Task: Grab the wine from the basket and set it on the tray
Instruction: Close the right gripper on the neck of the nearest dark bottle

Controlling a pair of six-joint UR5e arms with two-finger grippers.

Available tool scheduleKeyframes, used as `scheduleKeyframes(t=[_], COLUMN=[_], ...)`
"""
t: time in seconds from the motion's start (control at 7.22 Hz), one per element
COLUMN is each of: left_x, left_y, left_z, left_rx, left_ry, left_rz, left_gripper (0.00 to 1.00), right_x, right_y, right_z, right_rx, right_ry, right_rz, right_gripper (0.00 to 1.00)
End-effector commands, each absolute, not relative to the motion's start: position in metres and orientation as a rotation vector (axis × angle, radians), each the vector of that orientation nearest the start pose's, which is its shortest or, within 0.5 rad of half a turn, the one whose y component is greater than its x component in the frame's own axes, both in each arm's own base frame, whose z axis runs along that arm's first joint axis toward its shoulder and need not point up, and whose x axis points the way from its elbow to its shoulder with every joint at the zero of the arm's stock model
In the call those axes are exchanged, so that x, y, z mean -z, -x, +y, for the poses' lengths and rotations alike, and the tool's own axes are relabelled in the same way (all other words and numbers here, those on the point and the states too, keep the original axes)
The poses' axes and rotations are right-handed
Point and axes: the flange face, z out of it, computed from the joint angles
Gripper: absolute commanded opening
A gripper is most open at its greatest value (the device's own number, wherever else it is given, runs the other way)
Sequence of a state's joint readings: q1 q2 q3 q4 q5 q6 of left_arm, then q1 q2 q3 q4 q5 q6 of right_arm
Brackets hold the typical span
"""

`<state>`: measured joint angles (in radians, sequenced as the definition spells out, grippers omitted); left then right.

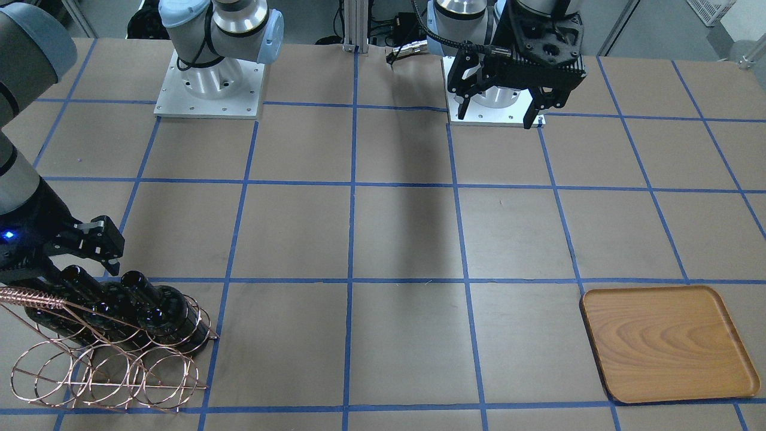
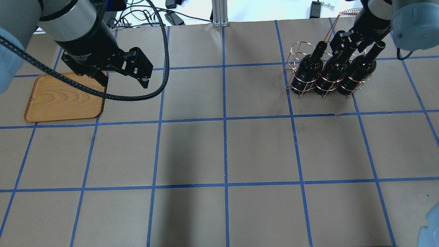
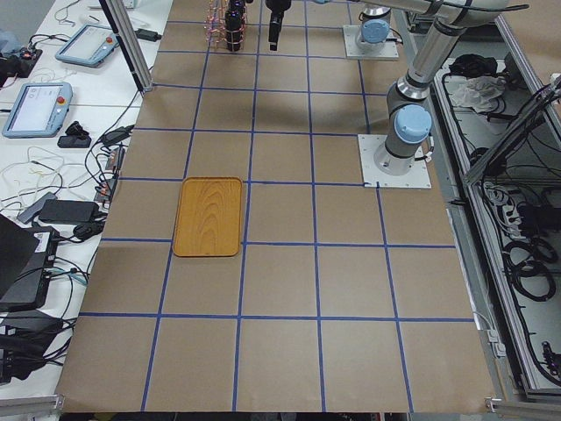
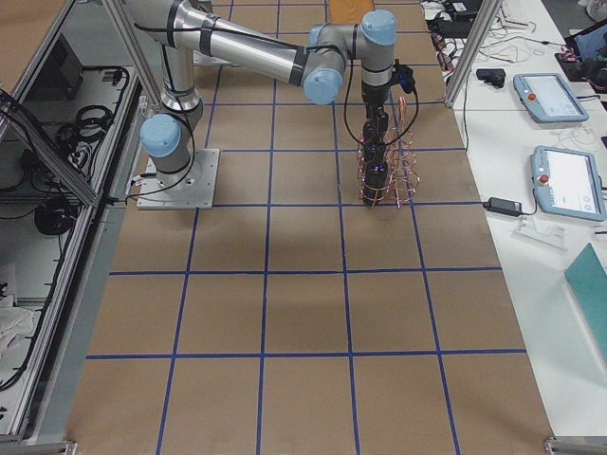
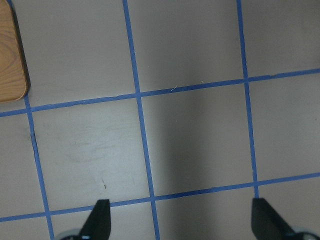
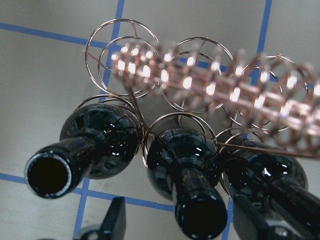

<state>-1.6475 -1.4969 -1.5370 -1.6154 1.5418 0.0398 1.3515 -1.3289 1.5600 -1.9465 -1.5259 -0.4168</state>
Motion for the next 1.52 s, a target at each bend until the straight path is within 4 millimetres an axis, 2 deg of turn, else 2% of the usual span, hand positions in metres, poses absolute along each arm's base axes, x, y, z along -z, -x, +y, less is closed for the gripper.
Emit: scheduleKeyframes(t=[0.0, 0.55, 0.83, 0.97, 1.11, 1.25, 1.39], left_x=[-0.5360, -0.5372, -0.5381, -0.5388, -0.5387, -0.5381, -0.5380], left_y=[0.1677, 0.1668, 0.1668, 0.1674, 0.1674, 0.1676, 0.1674], left_z=[-0.4534, -0.4524, -0.4519, -0.4511, -0.4510, -0.4516, -0.4515], left_rx=[0.101, 0.104, 0.109, 0.111, 0.109, 0.109, 0.106], left_ry=[-0.174, -0.171, -0.171, -0.174, -0.171, -0.172, -0.171], left_rz=[3.164, 3.162, 3.162, 3.162, 3.162, 3.164, 3.162], left_gripper=[1.00, 1.00, 1.00, 1.00, 1.00, 1.00, 1.00], right_x=[-0.3915, -0.3965, -0.3958, -0.3949, -0.3958, -0.3958, -0.3966], right_y=[-0.0006, 0.0006, -0.0006, -0.0001, -0.0009, -0.0011, -0.0010], right_z=[-0.6150, -0.6174, -0.6174, -0.6176, -0.6174, -0.6175, -0.6177], right_rx=[0.197, 0.211, 0.214, 0.210, 0.215, 0.216, 0.218], right_ry=[0.311, 0.283, 0.268, 0.268, 0.268, 0.268, 0.256], right_rz=[3.149, 3.160, 3.148, 3.152, 3.145, 3.143, 3.144], right_gripper=[0.72, 0.70, 0.55, 0.55, 0.49, 0.24, 0.23])
